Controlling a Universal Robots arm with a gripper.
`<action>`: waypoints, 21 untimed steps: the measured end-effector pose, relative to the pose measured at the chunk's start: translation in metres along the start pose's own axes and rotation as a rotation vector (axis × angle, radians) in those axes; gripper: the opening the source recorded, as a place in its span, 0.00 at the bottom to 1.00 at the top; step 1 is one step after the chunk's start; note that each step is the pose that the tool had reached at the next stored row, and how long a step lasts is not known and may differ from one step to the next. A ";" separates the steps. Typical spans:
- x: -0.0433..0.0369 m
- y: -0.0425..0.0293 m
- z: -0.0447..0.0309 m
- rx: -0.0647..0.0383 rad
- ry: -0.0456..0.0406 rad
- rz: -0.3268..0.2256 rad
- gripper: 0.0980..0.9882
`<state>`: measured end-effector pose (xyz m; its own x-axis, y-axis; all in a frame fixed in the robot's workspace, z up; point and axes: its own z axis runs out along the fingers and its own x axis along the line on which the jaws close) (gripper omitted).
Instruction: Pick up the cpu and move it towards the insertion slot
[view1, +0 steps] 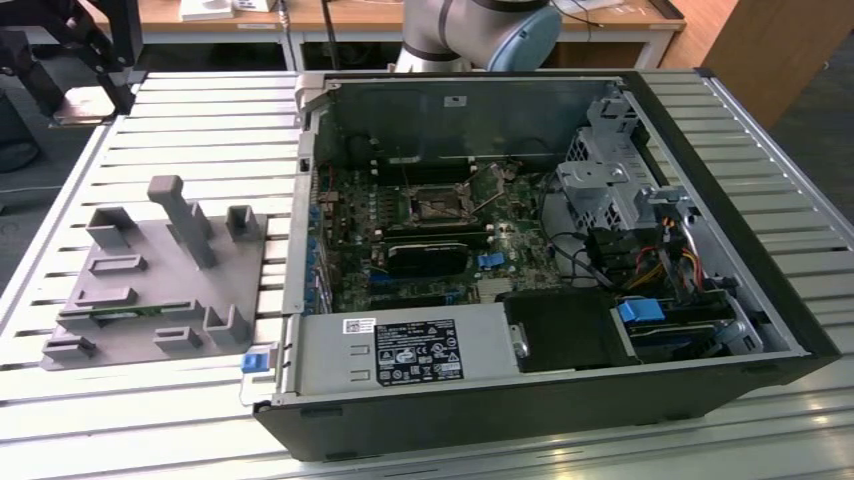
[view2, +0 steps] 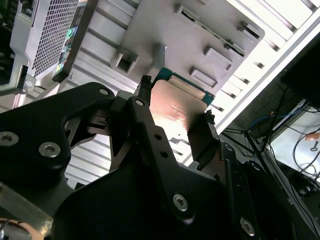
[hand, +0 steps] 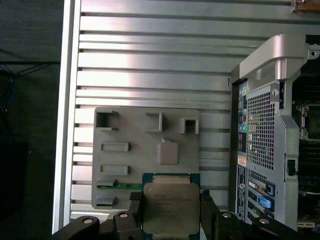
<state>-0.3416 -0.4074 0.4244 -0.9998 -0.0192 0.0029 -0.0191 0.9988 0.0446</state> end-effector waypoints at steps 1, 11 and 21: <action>-0.0004 0.0000 0.0000 0.000 -0.0001 0.000 0.50; -0.0057 -0.0001 0.0001 0.000 -0.0001 0.000 0.50; -0.0101 -0.0002 0.0000 0.000 -0.0001 0.000 0.50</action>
<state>-0.3315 -0.4074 0.4243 -0.9998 -0.0193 0.0028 -0.0191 0.9988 0.0447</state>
